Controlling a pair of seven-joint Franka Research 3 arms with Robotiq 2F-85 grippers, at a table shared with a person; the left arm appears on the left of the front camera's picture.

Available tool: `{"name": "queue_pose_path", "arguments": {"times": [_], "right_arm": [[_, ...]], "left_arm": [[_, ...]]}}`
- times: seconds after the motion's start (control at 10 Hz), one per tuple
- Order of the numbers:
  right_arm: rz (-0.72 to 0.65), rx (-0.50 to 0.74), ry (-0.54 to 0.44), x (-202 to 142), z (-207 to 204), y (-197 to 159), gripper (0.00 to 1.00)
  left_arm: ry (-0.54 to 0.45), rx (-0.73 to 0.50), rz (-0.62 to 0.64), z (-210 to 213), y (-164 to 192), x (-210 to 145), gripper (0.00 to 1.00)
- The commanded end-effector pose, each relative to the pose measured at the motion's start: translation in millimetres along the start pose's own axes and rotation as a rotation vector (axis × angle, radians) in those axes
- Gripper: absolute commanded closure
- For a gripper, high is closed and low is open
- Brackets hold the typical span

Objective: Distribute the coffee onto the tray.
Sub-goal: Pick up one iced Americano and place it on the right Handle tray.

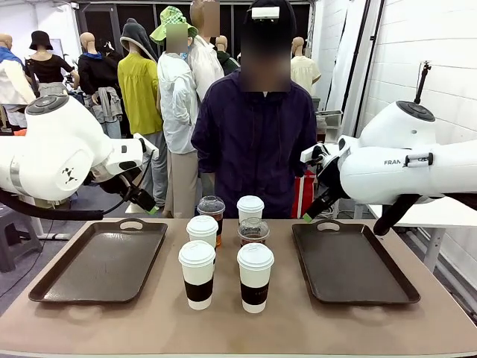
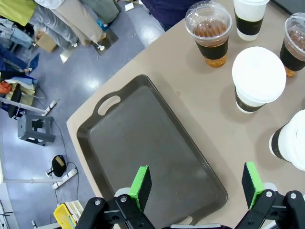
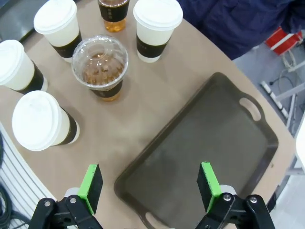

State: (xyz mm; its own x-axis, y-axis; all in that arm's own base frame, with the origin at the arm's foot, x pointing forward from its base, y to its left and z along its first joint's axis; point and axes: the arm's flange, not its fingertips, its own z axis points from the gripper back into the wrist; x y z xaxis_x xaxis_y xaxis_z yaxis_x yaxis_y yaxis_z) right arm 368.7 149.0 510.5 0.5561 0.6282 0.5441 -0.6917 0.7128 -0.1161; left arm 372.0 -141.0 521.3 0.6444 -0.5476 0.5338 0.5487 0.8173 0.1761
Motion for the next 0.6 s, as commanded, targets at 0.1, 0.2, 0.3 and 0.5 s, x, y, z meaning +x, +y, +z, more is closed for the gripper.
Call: {"name": "queue_pose_path", "arguments": {"times": [0.1, 0.2, 0.3, 0.5], "right_arm": [[0.018, 0.058, -0.076, -8.8, 12.3, -13.8, 0.00], [0.019, 0.109, -0.129, -12.6, 20.6, -20.2, 0.00], [0.019, 0.144, -0.161, -16.2, 26.2, -25.4, 0.00], [0.036, 0.211, -0.246, -21.6, 33.2, -36.1, 0.00]], "left_arm": [[-0.061, -0.038, -0.022, 4.1, 11.0, -5.6, 0.00], [-0.105, -0.065, -0.006, 9.0, 15.5, -11.6, 0.00], [-0.159, -0.113, -0.003, 14.1, 20.6, -17.6, 0.00], [-0.236, -0.157, 0.014, 22.8, 30.8, -30.0, 0.00]]}}
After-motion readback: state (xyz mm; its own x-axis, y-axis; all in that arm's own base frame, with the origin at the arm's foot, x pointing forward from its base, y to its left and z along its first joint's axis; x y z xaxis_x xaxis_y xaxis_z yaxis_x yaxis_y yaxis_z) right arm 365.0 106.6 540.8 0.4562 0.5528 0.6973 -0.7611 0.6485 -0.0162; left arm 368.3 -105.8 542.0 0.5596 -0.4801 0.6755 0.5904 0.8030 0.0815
